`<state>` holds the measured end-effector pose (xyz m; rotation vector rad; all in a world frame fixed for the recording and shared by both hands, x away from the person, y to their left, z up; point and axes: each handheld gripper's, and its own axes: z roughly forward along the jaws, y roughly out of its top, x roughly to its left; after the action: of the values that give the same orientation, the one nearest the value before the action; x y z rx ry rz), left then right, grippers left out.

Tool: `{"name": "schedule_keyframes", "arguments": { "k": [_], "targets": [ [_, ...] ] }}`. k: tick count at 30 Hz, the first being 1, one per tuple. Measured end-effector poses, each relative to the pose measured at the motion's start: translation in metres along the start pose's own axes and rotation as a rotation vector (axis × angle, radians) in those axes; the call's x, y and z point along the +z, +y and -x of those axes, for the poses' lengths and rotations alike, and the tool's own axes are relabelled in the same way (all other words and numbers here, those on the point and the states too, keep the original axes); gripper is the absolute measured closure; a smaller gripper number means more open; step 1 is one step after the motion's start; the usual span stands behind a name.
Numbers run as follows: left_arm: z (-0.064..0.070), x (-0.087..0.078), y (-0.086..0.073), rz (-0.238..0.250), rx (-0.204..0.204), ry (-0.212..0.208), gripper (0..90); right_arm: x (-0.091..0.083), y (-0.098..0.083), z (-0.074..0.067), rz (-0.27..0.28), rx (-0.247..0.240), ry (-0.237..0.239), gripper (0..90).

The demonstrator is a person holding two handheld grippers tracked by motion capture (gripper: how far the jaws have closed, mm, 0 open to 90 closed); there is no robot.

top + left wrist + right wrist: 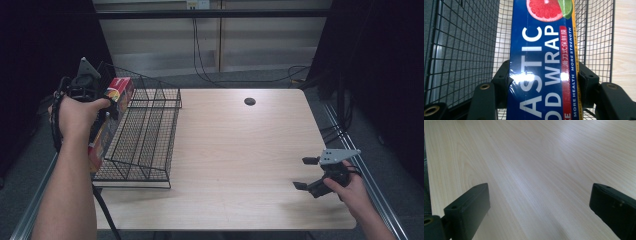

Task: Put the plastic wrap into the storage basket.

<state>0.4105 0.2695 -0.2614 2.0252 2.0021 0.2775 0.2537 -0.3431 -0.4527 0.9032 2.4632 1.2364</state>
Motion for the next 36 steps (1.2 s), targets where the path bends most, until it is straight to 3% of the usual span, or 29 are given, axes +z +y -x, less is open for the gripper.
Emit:
{"name": "schedule_keyframes", "arguments": {
  "k": [9,21,22,23,27,28,32,36],
  "targets": [
    [-0.005,0.003,-0.001,0.000,-0.008,0.016,42.5,0.000,0.000,0.000,0.000,-0.001,0.002,2.7],
    [-0.008,0.011,-0.002,-0.018,-0.027,0.008,42.2,0.001,0.000,0.000,-0.004,-0.005,0.004,2.7],
    [-0.009,0.011,-0.002,-0.021,-0.014,0.012,42.2,0.001,0.000,0.000,-0.005,-0.005,0.005,2.7],
    [-0.008,0.012,-0.002,-0.024,-0.034,0.011,42.1,0.001,0.000,0.000,-0.004,-0.007,0.003,2.7],
    [-0.010,0.016,-0.002,-0.038,-0.029,0.016,42.0,0.001,0.000,0.000,-0.003,-0.005,0.003,2.7],
    [-0.010,0.018,-0.002,-0.036,-0.050,0.016,41.9,0.001,0.000,0.000,-0.003,-0.006,0.002,2.7],
    [-0.012,0.022,-0.001,-0.057,-0.036,0.017,41.8,0.002,0.000,0.000,-0.005,-0.005,0.000,2.7],
    [-0.012,0.025,-0.002,-0.054,-0.062,0.022,41.3,0.002,0.000,0.000,-0.009,-0.002,0.003,2.7]
  ]
}}
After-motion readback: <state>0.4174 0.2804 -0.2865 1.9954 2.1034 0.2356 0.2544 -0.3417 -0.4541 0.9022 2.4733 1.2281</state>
